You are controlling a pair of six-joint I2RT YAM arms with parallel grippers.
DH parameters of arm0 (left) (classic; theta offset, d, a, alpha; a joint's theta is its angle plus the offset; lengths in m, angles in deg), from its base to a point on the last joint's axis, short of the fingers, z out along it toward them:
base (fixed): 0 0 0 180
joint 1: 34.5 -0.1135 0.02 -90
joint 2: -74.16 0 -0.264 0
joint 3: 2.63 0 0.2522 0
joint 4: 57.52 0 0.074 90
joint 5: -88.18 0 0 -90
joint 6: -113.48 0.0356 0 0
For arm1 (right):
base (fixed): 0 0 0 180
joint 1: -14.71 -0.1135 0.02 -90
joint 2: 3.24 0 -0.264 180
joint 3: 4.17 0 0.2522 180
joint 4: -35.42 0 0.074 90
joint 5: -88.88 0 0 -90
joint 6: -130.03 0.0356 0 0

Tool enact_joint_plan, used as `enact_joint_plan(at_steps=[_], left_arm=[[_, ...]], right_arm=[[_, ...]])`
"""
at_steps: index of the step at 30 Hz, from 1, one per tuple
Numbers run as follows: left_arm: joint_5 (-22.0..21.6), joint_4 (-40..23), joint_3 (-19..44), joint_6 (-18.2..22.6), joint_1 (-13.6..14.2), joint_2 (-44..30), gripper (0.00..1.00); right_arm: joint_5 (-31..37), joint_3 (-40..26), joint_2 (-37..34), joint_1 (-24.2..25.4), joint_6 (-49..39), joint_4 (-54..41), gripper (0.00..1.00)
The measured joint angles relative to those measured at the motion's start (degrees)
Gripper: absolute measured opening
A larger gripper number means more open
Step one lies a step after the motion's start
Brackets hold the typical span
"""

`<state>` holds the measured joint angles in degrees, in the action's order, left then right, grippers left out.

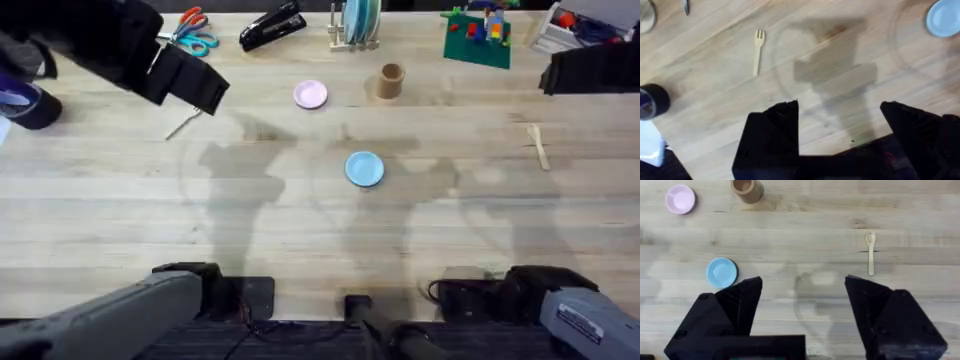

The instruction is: Pick up a utensil and set it on the pink plate, then put the other utensil in the container.

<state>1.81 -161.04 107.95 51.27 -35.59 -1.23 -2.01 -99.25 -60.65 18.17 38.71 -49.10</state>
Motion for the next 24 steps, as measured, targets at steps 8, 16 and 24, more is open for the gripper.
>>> enact_joint_plan(at_steps=[8,16,24], left_arm=[[-3.53,0.00,0.00,4.10,-1.85,-5.85,0.992],[-4.89,5.35,0.00,8.39,-3.89,-9.12,0.993],[-1.04,9.10,0.00,17.62,-11.49,-17.26,0.993]], right_arm=[[-0.01,0.00,0.02,0.00,0.00,0.02,0.993],[-0.01,-0.02,0.01,0.00,0.00,0.00,0.994],[-0.01,-0.02,0.01,0.00,0.00,0.00,0.994]])
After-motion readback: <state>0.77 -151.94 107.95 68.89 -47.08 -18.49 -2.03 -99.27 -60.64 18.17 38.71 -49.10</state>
